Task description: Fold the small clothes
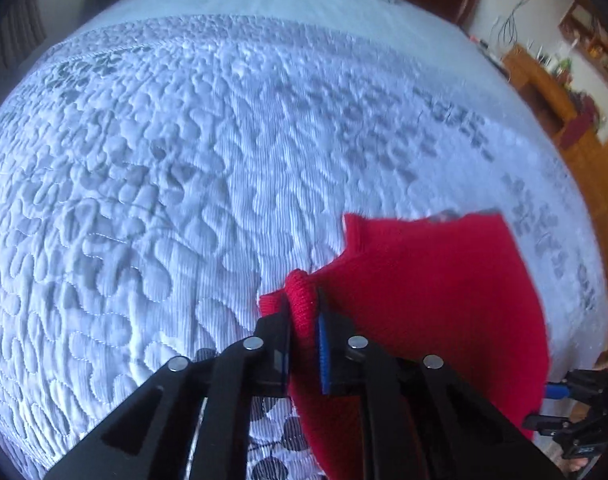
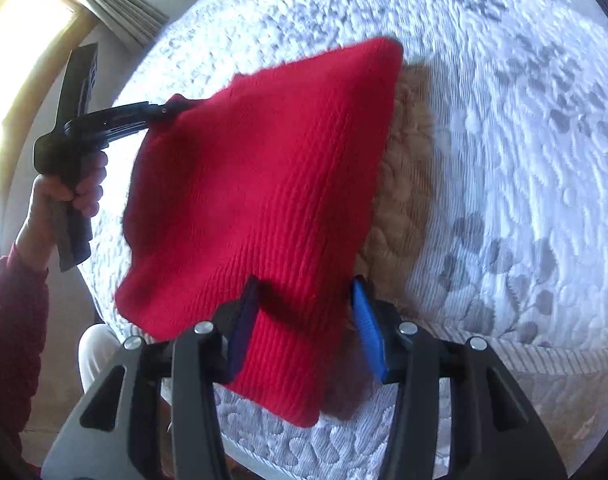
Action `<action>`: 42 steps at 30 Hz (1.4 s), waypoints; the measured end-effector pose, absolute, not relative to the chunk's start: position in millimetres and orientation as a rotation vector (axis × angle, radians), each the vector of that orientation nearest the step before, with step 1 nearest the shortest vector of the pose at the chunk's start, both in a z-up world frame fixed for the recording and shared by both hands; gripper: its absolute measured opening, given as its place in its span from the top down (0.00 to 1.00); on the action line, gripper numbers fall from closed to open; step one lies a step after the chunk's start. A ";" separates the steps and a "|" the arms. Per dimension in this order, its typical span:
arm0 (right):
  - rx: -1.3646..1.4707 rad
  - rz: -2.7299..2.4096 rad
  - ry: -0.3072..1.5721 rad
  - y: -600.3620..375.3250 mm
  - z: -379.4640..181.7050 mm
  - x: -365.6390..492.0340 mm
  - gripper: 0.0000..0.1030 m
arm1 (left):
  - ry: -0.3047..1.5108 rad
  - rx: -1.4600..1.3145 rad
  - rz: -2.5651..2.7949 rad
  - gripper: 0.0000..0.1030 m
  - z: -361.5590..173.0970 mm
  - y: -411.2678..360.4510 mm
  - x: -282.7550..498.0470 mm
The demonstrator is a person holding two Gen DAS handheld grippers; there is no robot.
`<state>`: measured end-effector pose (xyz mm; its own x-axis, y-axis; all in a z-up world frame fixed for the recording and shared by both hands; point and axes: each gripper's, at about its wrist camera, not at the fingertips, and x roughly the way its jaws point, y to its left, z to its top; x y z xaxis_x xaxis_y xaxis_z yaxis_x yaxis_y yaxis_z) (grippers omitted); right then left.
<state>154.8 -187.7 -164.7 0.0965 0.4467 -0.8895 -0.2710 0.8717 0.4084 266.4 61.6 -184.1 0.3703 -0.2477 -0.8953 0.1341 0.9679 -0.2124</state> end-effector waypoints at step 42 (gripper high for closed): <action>0.210 0.485 1.458 -201.3 -173.5 90.7 0.83 | 1.289 -0.194 -0.235 0.70 -186.5 41.8 93.9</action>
<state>90.7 -201.3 -173.5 0.0383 0.4374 -0.8985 -0.1883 0.8862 0.4234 93.9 41.8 -186.5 0.2602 -0.2798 -0.9241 0.0646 0.9600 -0.2725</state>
